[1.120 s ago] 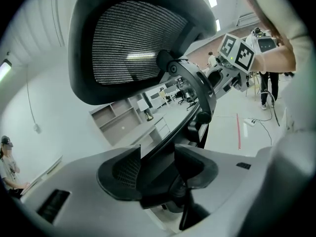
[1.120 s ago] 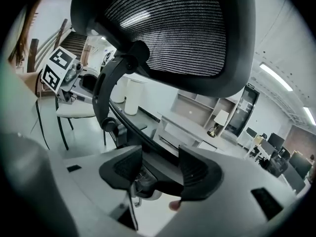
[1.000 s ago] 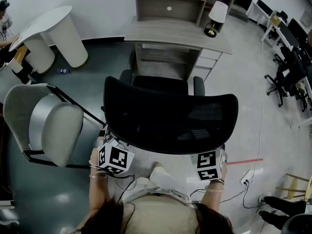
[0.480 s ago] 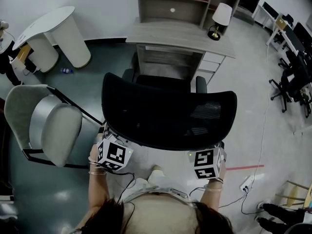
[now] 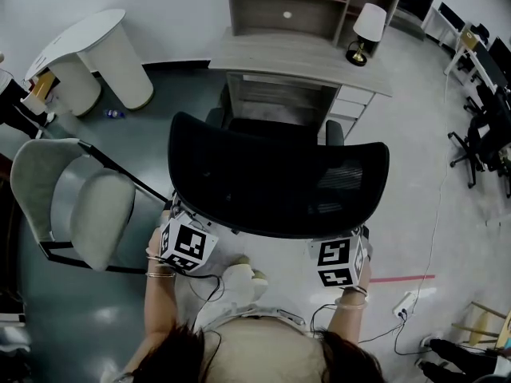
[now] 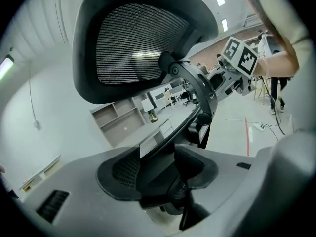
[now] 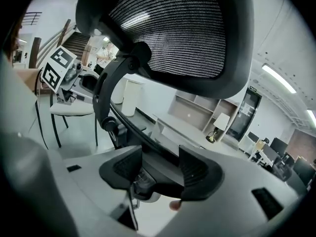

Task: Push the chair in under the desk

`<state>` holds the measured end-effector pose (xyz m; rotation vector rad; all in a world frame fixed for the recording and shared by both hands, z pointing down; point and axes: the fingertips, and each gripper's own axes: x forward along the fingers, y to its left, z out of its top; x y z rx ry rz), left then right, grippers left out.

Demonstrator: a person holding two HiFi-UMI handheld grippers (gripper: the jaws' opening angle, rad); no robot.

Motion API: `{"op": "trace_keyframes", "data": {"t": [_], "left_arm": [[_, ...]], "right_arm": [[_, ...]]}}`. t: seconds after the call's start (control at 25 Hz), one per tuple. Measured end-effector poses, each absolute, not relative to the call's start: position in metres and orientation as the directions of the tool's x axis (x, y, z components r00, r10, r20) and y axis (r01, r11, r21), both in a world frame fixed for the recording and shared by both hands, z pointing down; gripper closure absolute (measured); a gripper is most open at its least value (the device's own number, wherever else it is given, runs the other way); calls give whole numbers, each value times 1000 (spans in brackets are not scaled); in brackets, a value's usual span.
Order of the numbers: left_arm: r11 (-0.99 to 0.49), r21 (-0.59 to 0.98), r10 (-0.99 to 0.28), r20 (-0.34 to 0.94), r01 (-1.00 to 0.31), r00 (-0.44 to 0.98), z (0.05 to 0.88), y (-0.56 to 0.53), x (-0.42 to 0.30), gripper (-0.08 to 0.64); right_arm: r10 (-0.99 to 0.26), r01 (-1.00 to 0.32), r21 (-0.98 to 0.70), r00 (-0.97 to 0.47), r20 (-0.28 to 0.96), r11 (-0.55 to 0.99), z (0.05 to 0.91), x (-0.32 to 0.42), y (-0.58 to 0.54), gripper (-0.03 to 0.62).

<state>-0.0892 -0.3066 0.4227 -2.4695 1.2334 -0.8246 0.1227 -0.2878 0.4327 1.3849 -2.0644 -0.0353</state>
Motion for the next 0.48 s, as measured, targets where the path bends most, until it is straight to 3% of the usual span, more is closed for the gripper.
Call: {"op": "trace_keyframes", "data": {"t": [0.48], "left_arm": [[-625,-416,-780,377,-661,500,420,-338,-74,344]], "right_arm": [[-832,-830,345,-228,506,437,434,138,-322,357]]}}
